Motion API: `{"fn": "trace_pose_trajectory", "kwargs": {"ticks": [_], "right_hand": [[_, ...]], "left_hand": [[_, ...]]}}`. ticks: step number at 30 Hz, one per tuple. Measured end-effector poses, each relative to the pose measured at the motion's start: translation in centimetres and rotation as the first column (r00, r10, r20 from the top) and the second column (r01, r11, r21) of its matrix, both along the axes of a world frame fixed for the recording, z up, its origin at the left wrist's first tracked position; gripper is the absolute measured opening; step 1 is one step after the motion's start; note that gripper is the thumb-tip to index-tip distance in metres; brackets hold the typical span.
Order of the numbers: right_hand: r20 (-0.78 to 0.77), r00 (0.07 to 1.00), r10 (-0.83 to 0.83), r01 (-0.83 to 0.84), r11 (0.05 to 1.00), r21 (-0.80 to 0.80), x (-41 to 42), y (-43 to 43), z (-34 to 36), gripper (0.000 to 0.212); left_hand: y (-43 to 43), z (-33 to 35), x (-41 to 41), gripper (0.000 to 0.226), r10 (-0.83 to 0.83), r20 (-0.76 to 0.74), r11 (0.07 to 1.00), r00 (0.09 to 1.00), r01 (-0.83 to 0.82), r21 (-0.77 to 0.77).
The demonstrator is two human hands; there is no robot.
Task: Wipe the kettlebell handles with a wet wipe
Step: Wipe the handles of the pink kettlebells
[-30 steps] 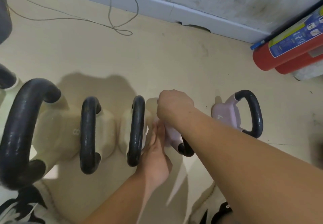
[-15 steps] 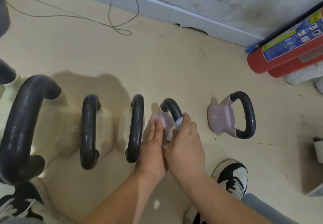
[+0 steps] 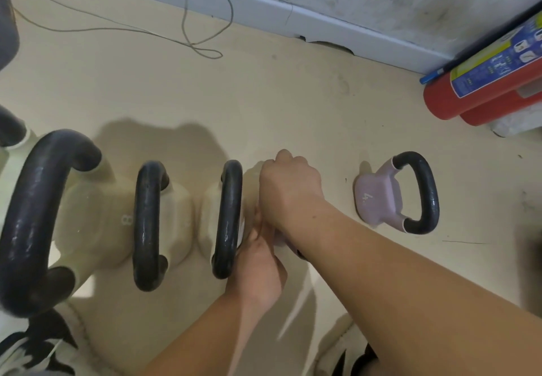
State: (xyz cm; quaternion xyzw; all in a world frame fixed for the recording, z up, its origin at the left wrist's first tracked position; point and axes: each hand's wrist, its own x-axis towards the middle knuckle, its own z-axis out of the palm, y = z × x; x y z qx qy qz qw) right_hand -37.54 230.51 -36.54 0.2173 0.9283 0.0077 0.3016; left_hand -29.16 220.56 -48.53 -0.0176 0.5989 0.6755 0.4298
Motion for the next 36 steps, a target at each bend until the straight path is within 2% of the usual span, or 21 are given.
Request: {"fn": "trace_pose_trajectory", "kwargs": {"ticks": [1,2,4,7,8,9,10,12,13,15,17,19,21,22,24,26,27,30,31,33,36], "right_hand": [[-0.089,0.996,-0.019,0.016,0.999,-0.032,1.0,-0.1,0.2,0.034],[-0.182,0.982,-0.053,0.039,0.996,-0.078,2.2,-0.2,0.2,0.037],[-0.339,0.922,-0.186,0.129,0.975,-0.183,4.5,-0.3,0.0,0.039],[-0.385,0.835,-0.394,0.283,0.906,-0.314,7.7,-0.9,0.1,0.036],[-0.37,0.808,-0.459,0.334,0.874,-0.354,8.3,-1.3,0.4,0.036],[-0.354,0.794,-0.494,0.368,0.855,-0.366,8.6,-1.7,0.6,0.037],[-0.348,0.793,-0.5,0.384,0.854,-0.351,8.6,-1.9,0.7,0.04],[-0.358,0.816,-0.455,0.372,0.886,-0.277,7.7,-2.1,0.7,0.048],[-0.359,0.84,-0.407,0.345,0.911,-0.225,6.8,-2.0,0.7,0.049],[-0.271,0.912,-0.308,0.284,0.95,-0.127,4.7,-1.3,0.6,0.045],[-0.092,0.962,-0.256,0.251,0.966,-0.068,1.9,-0.3,1.0,0.043],[0.107,0.981,-0.163,0.167,0.985,-0.032,-0.9,0.3,1.5,0.041],[0.257,0.964,-0.074,0.088,0.995,-0.044,-2.8,0.5,1.2,0.022],[0.308,0.95,-0.058,0.077,0.996,-0.053,-3.2,0.4,1.0,0.006],[0.326,0.945,-0.024,0.047,0.997,-0.063,-2.8,0.3,0.4,0.018],[0.202,0.977,0.069,-0.07,0.998,-0.003,-1.6,0.1,0.3,0.019],[0.146,0.983,0.112,-0.117,0.993,0.023,-0.9,0.1,0.4,0.028],[0.006,0.998,0.057,-0.057,0.998,-0.006,1.1,0.9,0.9,0.039],[-0.038,0.999,-0.02,0.019,1.0,-0.022,1.6,1.2,1.0,0.039],[-0.159,0.958,-0.24,0.224,0.968,-0.111,2.7,1.5,1.1,0.036],[-0.326,0.765,-0.556,0.438,0.819,-0.37,5.0,0.7,0.9,0.03]], "left_hand": [[-0.2,0.0,0.1,0.047,-0.02,0.007,0.997,1.0,0.021,-0.076],[-0.2,0.2,-0.2,0.05,-0.04,-0.091,0.98,0.995,0.022,-0.197],[-0.6,0.8,-0.3,0.054,-0.059,-0.103,0.961,0.993,0.029,-0.274],[-0.5,0.7,-0.4,0.079,-0.384,-0.403,0.889,0.831,0.215,-0.403],[-0.5,0.5,-0.6,0.081,-0.409,-0.52,0.898,0.75,0.227,-0.378],[-0.6,1.6,-1.2,0.075,-0.411,-0.541,0.907,0.734,0.267,-0.326],[-0.5,2.6,-1.2,0.066,-0.315,-0.557,0.948,0.769,0.232,-0.215],[-0.3,2.7,-0.6,0.056,-0.093,-0.383,0.994,0.919,0.107,0.016],[-0.3,2.4,-0.7,0.052,-0.06,-0.327,0.996,0.943,0.077,0.041],[0.0,1.8,-0.6,0.044,-0.14,-0.35,0.989,0.926,0.112,-0.1],[0.6,1.8,-0.4,0.066,-0.223,-0.172,0.967,0.959,0.196,-0.16],[0.6,1.7,-0.4,0.081,-0.19,-0.16,0.925,0.969,0.122,-0.36],[0.6,2.6,-0.3,0.068,-0.156,-0.052,0.959,0.986,0.139,-0.245],[0.2,2.7,-0.4,0.06,-0.204,-0.104,0.954,0.973,0.174,-0.245],[0.1,1.8,-0.3,0.073,-0.368,-0.245,0.908,0.897,0.29,-0.301],[-0.3,2.2,-0.2,0.077,-0.349,-0.269,0.865,0.898,0.198,-0.461],[-0.3,2.5,-0.3,0.079,-0.284,-0.239,0.881,0.928,0.154,-0.448],[-0.3,3.0,-1.0,0.094,-0.358,-0.318,0.865,0.878,0.184,-0.466],[-0.1,3.3,-1.4,0.097,-0.362,-0.295,0.868,0.884,0.204,-0.452],[0.2,3.1,-1.6,0.094,-0.469,-0.379,0.841,0.798,0.271,-0.468],[0.4,4.1,-2.5,0.082,-0.544,-0.363,0.791,0.756,0.318,-0.523]]}}
